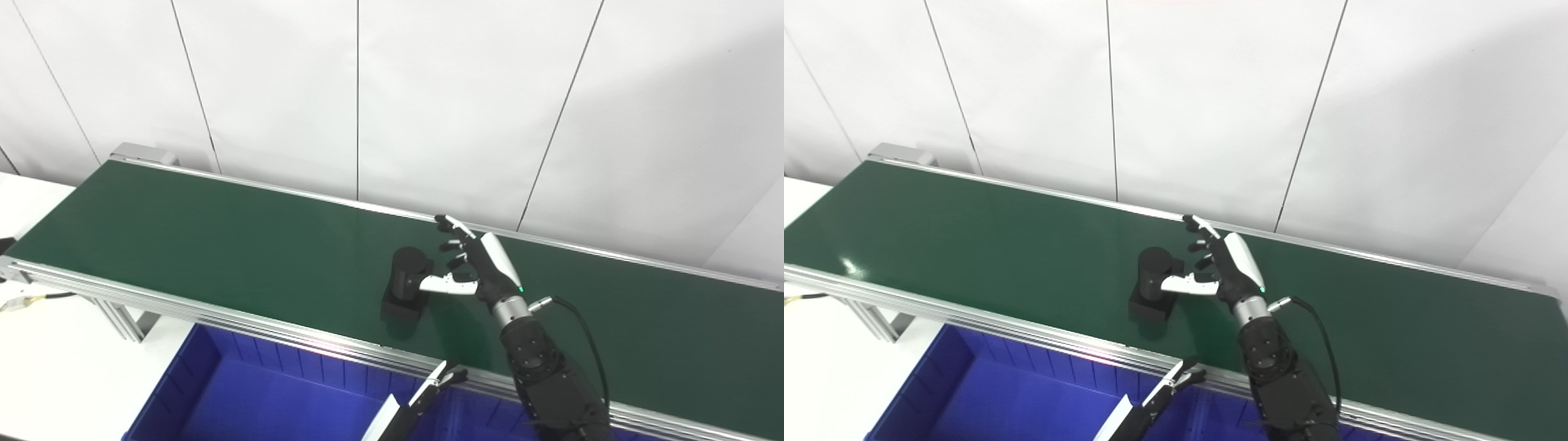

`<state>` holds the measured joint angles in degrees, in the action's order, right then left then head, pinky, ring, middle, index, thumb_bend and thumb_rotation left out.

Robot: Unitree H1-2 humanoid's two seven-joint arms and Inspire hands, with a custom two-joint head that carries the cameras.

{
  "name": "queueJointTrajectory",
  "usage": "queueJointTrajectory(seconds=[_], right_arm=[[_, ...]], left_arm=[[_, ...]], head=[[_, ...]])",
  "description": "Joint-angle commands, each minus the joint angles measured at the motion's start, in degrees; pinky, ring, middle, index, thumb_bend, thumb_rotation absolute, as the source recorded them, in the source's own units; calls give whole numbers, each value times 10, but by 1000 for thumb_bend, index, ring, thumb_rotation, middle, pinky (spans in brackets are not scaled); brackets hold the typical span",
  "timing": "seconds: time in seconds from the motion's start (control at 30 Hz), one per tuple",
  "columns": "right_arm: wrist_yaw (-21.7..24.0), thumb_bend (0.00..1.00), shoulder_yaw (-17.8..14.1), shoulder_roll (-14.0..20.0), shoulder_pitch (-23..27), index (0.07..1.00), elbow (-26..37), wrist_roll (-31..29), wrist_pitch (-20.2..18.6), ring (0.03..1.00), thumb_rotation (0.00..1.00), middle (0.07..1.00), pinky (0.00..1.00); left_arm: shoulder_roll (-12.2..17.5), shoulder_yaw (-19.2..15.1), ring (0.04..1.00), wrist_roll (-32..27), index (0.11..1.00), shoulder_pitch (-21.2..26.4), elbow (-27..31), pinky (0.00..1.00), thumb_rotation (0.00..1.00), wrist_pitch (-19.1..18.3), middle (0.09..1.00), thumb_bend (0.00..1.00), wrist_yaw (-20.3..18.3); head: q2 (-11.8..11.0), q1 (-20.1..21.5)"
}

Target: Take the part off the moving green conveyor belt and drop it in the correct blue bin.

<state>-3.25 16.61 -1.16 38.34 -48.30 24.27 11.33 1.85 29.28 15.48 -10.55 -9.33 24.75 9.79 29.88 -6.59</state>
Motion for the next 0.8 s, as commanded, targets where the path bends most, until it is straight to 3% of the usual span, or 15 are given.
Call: queueJointTrajectory(seconds=[0.0, 0.27, 0.47, 0.53, 0.57, 0.6, 0.67, 0.77], right_arm=[[-2, 1000, 2, -6, 26, 902, 12, 1, -14, 843, 483, 910, 631], [-22, 997, 21, -2, 24, 882, -14, 24, -2, 775, 466, 854, 626], [-56, 939, 35, -5, 21, 821, -19, 55, -40, 614, 388, 776, 469], [-61, 868, 32, -9, 20, 767, -20, 54, -55, 564, 302, 702, 438], [-66, 787, 31, -10, 20, 688, -22, 52, -55, 510, 169, 608, 412], [-70, 630, 29, -11, 20, 591, -25, 50, -53, 414, 69, 511, 346], [-79, 553, 28, -10, 19, 513, -29, 49, -46, 321, 17, 484, 272], [-86, 529, 29, -8, 17, 487, -33, 48, -36, 288, 1, 476, 234]], left_arm=[[-12, 1, 938, 4, 982, -1, 19, 987, 1000, 22, 909, 923, -3], [-13, 0, 938, 5, 981, -2, 23, 976, 1000, 21, 903, 919, -5], [-13, -2, 936, 5, 982, -5, 28, 973, 1000, 21, 900, 917, -8], [-14, -2, 936, 5, 982, -5, 30, 975, 1000, 21, 898, 917, -9], [-13, -2, 939, 4, 983, -5, 30, 979, 1000, 21, 899, 916, -9], [-14, -3, 939, 3, 983, -6, 30, 980, 1000, 21, 899, 915, -11], [-14, -4, 938, 4, 983, -7, 31, 980, 1000, 21, 898, 912, -12], [-15, -7, 937, 3, 983, -8, 32, 979, 1000, 20, 898, 919, -16]], head=[[1, -2], [5, -1], [8, -1], [8, 0], [8, 0], [9, 0], [9, 0], [10, 3]])
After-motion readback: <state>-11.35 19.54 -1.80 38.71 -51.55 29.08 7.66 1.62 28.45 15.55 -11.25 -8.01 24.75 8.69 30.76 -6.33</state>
